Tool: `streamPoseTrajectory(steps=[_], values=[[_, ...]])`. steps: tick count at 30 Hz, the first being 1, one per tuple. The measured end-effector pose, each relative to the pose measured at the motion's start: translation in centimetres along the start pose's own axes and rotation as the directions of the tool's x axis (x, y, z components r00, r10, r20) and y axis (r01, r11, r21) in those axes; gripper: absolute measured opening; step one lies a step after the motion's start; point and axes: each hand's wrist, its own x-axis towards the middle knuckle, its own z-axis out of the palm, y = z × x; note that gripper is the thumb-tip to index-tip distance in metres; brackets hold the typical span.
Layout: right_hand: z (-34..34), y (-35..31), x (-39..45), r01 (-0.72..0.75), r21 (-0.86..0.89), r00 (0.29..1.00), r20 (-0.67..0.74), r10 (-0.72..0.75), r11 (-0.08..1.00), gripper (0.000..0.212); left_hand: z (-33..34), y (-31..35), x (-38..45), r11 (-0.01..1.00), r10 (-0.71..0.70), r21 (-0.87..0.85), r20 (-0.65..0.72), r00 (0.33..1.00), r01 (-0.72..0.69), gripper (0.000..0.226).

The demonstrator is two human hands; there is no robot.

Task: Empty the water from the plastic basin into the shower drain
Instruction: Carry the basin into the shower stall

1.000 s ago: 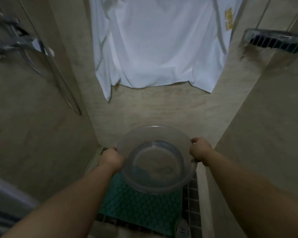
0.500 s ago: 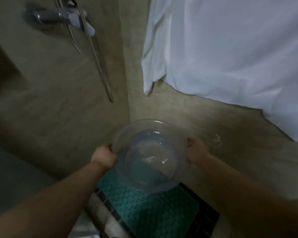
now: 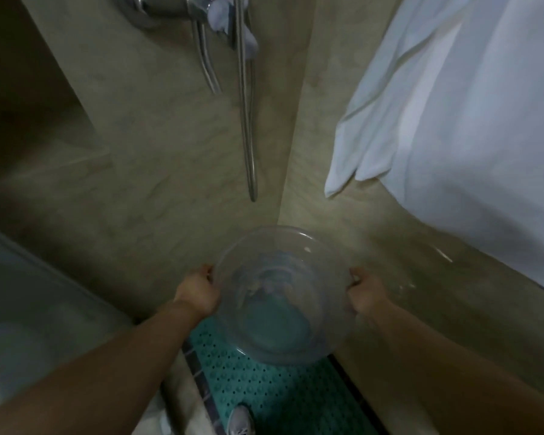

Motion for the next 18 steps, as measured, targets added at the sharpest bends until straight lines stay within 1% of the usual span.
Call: streamPoseTrajectory(steps=[2,3,5,7,10,13,14,18], values=[[1.0,-1.3,1.9,-0.018,0.057,0.999,0.028,0.017,0.998,0.042,-0.4,-0.2,1.9,1.0,-0.021,-0.01,-0.006,1.0,0.02,0.041],[1.6,-2.0,2.9,-0.034,0.1,0.999,0.038,0.031,0.994,0.034,-0.5,-0.4,2.8,0.999,-0.035,-0.013,-0.004,0.999,0.035,0.043],[2.8,-2.8,5.4,-0.021,0.085,0.999,0.047,0.017,0.996,0.025,-0.4,-0.6,4.9,0.997,-0.071,-0.02,-0.001,0.998,0.071,0.045],[3.6,-3.3,7.4,0.015,0.003,0.997,0.077,-0.015,1.0,0.028,0.0,-0.7,6.9,0.995,-0.093,-0.045,-0.001,0.996,0.093,0.045],[4.6,-3.8,10.7,0.032,-0.02,0.994,0.106,-0.029,0.999,0.033,1.1,-0.5,9.8,0.991,-0.108,-0.073,0.012,0.994,0.108,0.044],[5.6,-3.6,14.6,0.031,-0.042,0.989,0.147,-0.024,0.999,0.038,3.0,-0.6,12.4,0.977,-0.142,-0.161,0.005,0.99,0.14,0.044],[5.9,-3.5,15.9,0.034,-0.042,0.987,0.158,-0.027,0.999,0.039,3.6,-0.6,13.2,0.971,-0.158,-0.183,-0.001,0.987,0.155,0.044],[7.6,-2.1,20.7,0.031,-0.045,0.985,0.17,-0.023,0.998,0.031,6.8,-1.4,16.6,0.968,-0.19,-0.167,-0.005,0.982,0.186,0.05]])
